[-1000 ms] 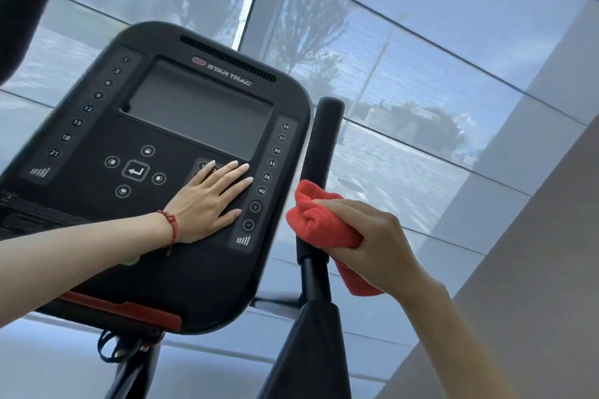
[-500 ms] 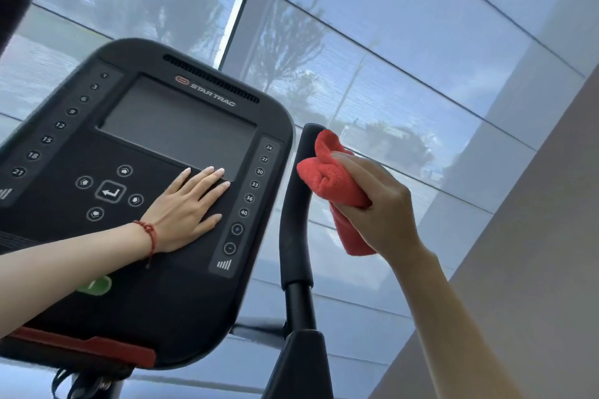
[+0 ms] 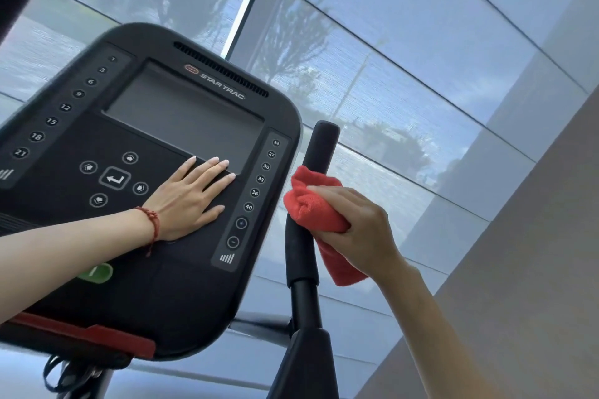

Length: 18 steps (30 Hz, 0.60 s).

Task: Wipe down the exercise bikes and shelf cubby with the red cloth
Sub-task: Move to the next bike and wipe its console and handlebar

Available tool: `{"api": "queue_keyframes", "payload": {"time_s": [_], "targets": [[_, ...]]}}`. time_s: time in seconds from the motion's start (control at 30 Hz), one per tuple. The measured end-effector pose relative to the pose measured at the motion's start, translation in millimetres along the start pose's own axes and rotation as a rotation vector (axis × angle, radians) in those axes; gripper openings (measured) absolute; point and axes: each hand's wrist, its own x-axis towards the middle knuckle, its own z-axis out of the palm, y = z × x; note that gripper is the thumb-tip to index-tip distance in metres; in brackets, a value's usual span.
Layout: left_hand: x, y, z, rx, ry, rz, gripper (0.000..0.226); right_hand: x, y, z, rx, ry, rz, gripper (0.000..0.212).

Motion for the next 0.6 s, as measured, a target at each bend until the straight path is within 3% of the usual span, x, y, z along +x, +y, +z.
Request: {"api": "queue_keyframes", "payload": {"time_s": [0.07, 0.33, 0.6], "targets": [[-0.3, 0.9, -0.8, 0.002, 0.001, 0.002, 0.074, 1.3, -0.2, -7.5, 0.016, -0.007, 0.032, 0.043], [-0.3, 2.1, -3.3, 0.010, 0.007, -0.005, 0.073, 30.3, 6.2, -19.8, -0.039, 0.211, -0.027, 0.041], [-0.2, 0.9, -1.5, 0.017, 0.009, -0.008, 0.073, 17.4, 1.5, -6.9, 0.011, 0.000, 0.000, 0.041]]}}
